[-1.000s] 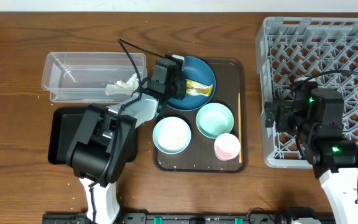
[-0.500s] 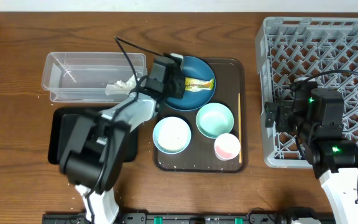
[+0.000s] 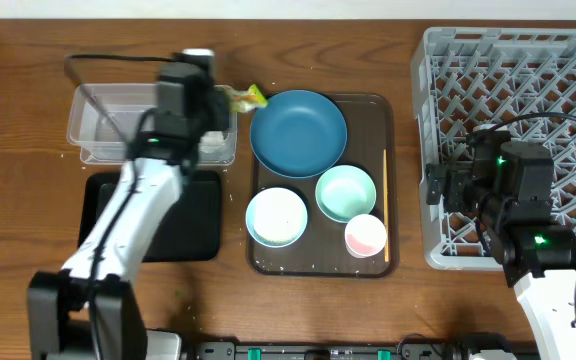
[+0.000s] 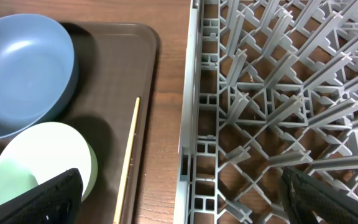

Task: Sort waste into correct bins and load items into the dishwasher rack
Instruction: 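Carry the wrapper to the clear bin and release it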

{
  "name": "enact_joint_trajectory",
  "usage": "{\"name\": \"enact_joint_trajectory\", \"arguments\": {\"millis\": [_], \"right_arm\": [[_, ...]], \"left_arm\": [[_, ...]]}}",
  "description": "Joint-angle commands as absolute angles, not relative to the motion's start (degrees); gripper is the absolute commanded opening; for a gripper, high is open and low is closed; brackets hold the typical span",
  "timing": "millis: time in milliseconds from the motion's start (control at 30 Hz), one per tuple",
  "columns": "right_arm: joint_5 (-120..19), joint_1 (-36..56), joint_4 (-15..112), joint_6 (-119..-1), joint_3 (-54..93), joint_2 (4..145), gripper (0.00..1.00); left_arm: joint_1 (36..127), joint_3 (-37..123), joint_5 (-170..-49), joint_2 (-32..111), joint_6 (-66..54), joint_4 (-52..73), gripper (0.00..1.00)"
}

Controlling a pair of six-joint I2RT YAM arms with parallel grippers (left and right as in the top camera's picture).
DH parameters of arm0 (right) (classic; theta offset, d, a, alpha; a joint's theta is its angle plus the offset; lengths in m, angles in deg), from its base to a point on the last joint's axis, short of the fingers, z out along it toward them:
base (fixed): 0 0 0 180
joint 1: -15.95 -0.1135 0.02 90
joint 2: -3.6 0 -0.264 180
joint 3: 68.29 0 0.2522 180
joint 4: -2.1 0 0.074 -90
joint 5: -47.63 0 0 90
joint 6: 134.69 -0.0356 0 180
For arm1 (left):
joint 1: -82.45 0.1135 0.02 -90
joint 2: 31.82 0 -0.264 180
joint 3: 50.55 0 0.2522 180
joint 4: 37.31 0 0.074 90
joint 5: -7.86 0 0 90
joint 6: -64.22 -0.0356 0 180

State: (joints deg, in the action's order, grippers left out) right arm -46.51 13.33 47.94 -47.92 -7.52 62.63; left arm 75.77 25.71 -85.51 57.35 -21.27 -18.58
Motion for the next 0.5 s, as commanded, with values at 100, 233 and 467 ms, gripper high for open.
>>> {"name": "enact_joint_trajectory", "arguments": {"millis": [100,233,467], "right_arm": [[-46.7,12.9,47.8,-47.8,-6.3,62.9,0.99],[-46.7,12.9,47.8,-47.8,-6.3,62.9,0.99],[-46.7,12.9,47.8,-47.8,-6.3,62.9,0.99]], "left_arm": [[82.8,26.3,-84.0,55.8,-21.2,-16.1,0.06],[85.1,26.3,-84.0,55.8,-21.0,-13.6,0.07],[85.5,26.3,-84.1,55.8,-21.0,-11.8,0.31]]}}
